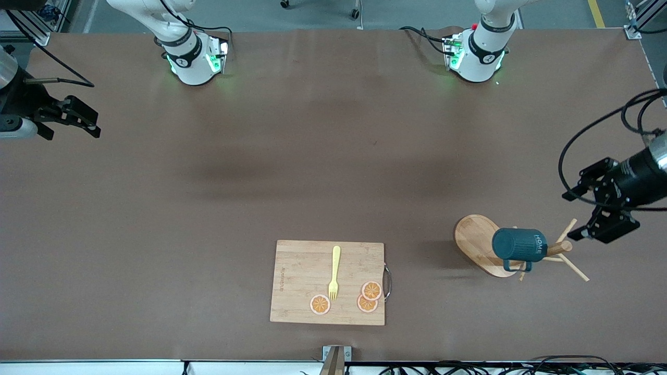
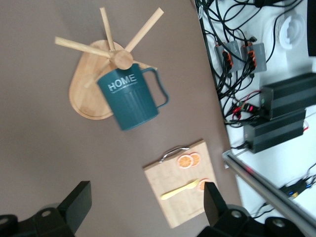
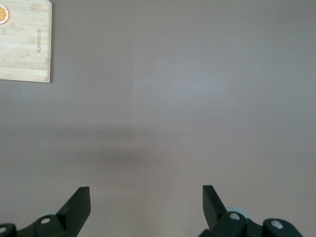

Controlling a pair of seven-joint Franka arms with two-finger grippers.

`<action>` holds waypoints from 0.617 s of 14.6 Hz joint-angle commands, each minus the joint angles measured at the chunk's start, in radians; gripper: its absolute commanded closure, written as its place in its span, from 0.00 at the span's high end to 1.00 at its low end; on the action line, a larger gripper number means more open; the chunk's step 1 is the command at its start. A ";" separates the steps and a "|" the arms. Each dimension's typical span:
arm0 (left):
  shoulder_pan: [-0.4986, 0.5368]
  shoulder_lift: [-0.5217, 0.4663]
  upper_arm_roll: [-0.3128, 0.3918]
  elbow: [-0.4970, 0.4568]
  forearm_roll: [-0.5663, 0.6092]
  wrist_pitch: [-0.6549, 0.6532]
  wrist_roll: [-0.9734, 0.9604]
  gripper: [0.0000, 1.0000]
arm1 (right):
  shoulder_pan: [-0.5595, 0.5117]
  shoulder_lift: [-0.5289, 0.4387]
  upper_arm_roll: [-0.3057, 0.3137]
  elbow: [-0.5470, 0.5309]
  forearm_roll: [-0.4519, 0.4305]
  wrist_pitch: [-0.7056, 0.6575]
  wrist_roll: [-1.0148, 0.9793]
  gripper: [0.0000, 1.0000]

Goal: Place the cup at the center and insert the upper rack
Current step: 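Open the left gripper and withdraw it from the hung mug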

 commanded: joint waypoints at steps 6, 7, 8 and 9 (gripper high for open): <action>0.010 -0.142 0.000 -0.090 0.098 -0.133 0.594 1.00 | -0.048 -0.018 -0.002 -0.017 -0.008 -0.011 0.001 1.00; 0.012 -0.149 0.000 -0.090 0.111 -0.145 0.683 1.00 | -0.059 -0.018 -0.002 -0.019 -0.008 -0.014 -0.001 1.00; 0.013 -0.154 0.000 -0.088 0.133 -0.153 0.783 1.00 | -0.067 -0.018 -0.002 -0.019 -0.008 -0.028 -0.001 1.00; 0.017 -0.165 0.006 -0.087 0.136 -0.173 0.872 1.00 | -0.067 -0.018 -0.002 -0.019 -0.008 -0.036 -0.002 1.00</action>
